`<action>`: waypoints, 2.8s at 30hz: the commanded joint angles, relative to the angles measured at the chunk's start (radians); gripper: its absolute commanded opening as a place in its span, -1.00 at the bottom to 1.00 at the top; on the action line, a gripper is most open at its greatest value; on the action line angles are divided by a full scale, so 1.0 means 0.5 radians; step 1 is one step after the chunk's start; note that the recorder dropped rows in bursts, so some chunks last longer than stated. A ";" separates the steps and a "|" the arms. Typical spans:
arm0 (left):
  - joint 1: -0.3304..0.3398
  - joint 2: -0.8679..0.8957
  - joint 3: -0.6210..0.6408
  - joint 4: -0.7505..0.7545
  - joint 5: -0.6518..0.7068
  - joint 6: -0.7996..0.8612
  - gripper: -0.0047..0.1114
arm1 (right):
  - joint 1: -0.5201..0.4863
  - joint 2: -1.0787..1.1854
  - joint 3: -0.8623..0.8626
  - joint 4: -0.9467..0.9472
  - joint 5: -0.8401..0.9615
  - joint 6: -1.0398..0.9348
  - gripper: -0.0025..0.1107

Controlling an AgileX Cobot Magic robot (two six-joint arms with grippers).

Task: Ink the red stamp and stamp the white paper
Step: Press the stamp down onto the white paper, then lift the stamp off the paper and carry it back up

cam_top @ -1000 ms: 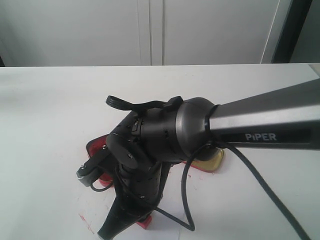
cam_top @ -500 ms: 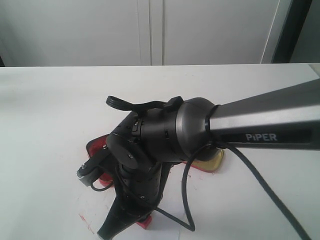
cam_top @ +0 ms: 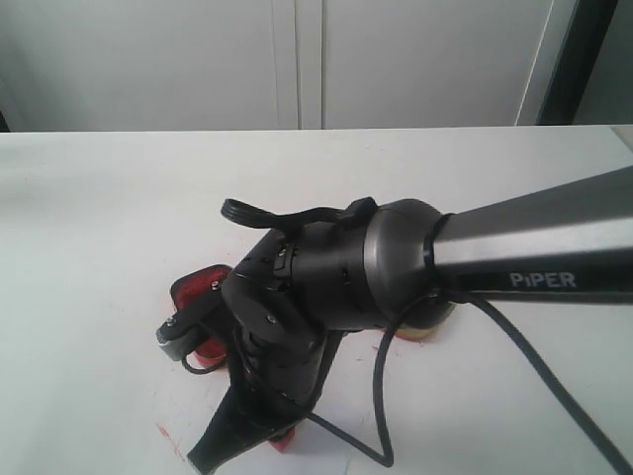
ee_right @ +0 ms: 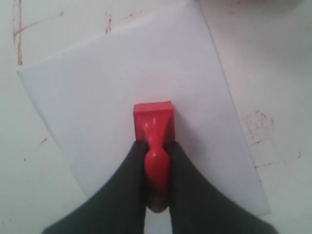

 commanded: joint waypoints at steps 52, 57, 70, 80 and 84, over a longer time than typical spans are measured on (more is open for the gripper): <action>0.001 -0.010 0.009 -0.010 -0.008 -0.007 -0.92 | 0.003 -0.200 0.016 -0.388 -0.119 0.291 -0.96; 0.001 -0.010 0.009 -0.010 -0.008 -0.007 -0.92 | 0.003 -0.200 0.016 -0.387 -0.115 0.295 -0.96; 0.001 -0.010 0.009 -0.010 -0.008 -0.007 -0.92 | -0.008 -0.200 0.016 -0.329 -0.155 0.299 -0.96; 0.001 -0.010 0.009 -0.010 -0.008 -0.007 -0.92 | -0.125 -0.200 0.016 0.081 -0.244 0.082 -0.96; 0.001 -0.010 0.009 -0.010 -0.008 -0.007 -0.92 | -0.184 -0.200 0.016 0.254 -0.248 -0.070 -0.96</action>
